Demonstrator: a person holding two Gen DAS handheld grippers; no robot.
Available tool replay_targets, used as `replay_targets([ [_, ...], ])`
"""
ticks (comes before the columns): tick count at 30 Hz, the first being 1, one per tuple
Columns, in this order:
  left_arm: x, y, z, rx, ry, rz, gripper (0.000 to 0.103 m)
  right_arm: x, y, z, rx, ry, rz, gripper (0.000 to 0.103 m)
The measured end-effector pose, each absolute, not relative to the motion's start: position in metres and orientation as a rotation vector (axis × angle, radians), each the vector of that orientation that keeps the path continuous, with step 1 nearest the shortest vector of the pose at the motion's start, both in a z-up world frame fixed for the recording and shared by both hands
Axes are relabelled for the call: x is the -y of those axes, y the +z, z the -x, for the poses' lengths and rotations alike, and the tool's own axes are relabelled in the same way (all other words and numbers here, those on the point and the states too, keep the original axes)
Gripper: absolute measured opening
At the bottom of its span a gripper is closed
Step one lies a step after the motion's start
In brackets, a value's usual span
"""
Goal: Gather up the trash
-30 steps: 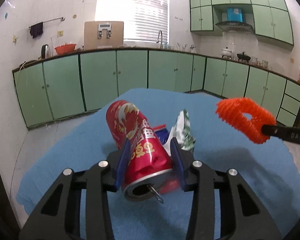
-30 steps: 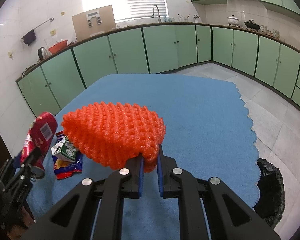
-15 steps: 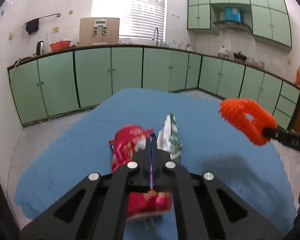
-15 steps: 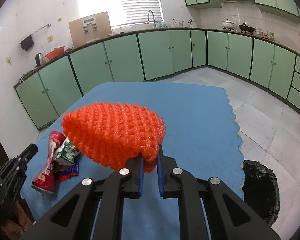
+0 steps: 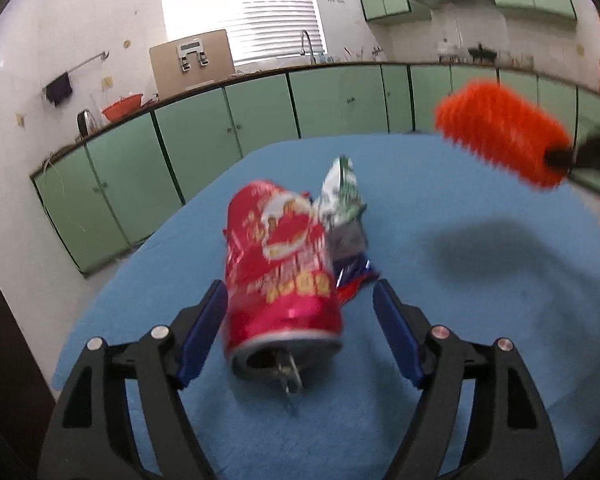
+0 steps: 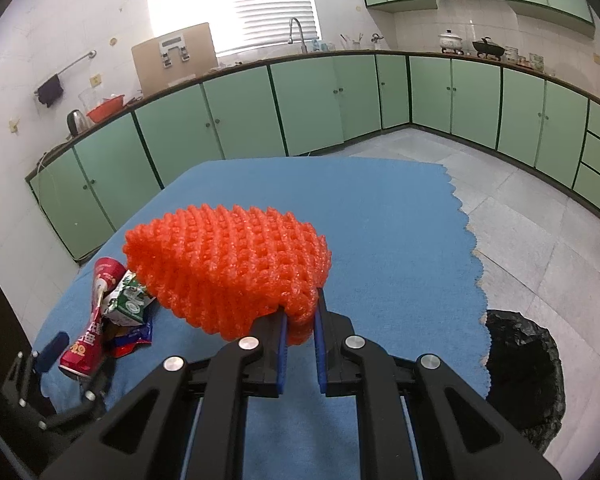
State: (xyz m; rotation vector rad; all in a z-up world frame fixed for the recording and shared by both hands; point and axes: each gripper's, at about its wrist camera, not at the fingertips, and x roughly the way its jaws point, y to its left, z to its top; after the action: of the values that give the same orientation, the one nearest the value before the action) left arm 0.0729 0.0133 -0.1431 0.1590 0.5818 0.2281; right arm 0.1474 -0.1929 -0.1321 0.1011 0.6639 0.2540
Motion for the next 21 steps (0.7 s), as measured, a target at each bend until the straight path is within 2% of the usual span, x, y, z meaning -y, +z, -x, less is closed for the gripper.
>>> replay_targets([
  [3, -0.019, -0.147, -0.075, -0.593, 0.240, -0.134, 0.074, 0.190, -0.132, -0.147, -0.665, 0.252, -0.106, 0.011],
  [4, -0.022, -0.147, -0.075, -0.589, 0.241, -0.121, 0.069, 0.190, -0.133, -0.147, -0.666, 0.253, -0.106, 0.011],
  [5, -0.025, -0.146, -0.075, -0.584, 0.244, -0.113, 0.060, 0.190, -0.134, -0.148, -0.667, 0.254, -0.104, 0.011],
  [13, -0.045, -0.141, -0.070, -0.538, 0.206, 0.002, 0.054, 0.189, -0.136, -0.153, -0.681, 0.253, -0.101, 0.011],
  [21, -0.049, -0.132, -0.069, -0.515, 0.190, 0.046, 0.053, 0.183, -0.135, -0.150, -0.676, 0.266, -0.089, 0.011],
])
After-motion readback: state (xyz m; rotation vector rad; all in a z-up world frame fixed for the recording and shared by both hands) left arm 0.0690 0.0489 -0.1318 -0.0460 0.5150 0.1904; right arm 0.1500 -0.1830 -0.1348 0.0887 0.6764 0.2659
